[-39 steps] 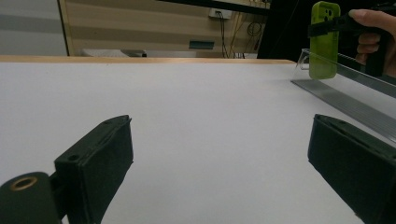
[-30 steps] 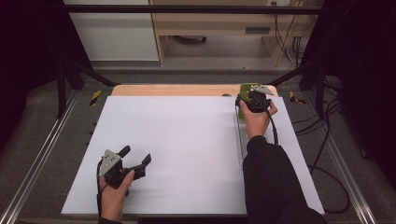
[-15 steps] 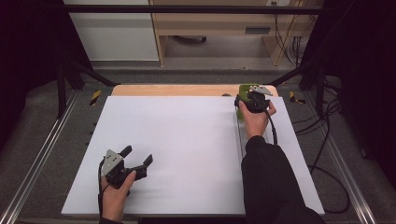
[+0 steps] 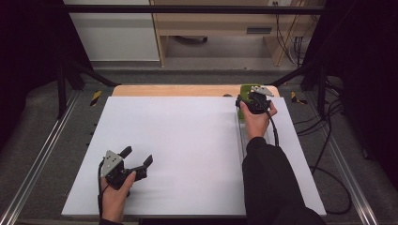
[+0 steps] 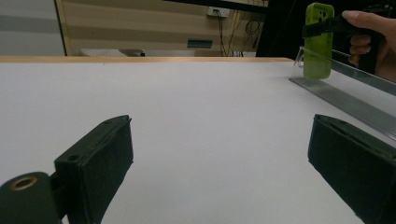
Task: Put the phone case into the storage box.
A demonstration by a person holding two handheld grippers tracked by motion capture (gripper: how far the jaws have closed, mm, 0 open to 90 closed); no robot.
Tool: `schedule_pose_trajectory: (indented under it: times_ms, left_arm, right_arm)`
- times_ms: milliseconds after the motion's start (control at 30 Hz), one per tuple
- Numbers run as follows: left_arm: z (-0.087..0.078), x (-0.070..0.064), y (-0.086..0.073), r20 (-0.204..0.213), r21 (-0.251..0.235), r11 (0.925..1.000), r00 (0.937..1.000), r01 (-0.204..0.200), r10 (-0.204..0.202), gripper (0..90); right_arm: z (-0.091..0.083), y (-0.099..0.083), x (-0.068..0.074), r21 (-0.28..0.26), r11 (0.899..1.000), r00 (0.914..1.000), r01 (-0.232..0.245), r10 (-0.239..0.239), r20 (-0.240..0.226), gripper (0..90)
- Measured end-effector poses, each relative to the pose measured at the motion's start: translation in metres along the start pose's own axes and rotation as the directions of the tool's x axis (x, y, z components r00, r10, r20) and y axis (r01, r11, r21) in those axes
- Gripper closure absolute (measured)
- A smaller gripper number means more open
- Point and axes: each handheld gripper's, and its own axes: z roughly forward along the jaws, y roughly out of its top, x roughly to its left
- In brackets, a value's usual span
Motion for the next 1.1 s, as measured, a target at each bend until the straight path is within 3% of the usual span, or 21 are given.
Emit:
schedule_pose_trajectory:
  times_ms: [433,1100]
  left_arm:
    - [0.0005,-0.0001,-0.0004,0.003,0.005,1.0,1.0,0.002,-0.002,6.3]
    - [0.0007,0.0006,-0.0005,0.004,0.007,1.0,1.0,0.002,-0.002,6.3]
  right_arm:
    - [0.0004,-0.0022,0.0038,-0.017,1.0,1.0,0.008,-0.007,0.002,15.8]
    - [0.0022,-0.0088,-0.002,-0.008,1.0,0.9999,-0.014,0.014,0.001,15.7]
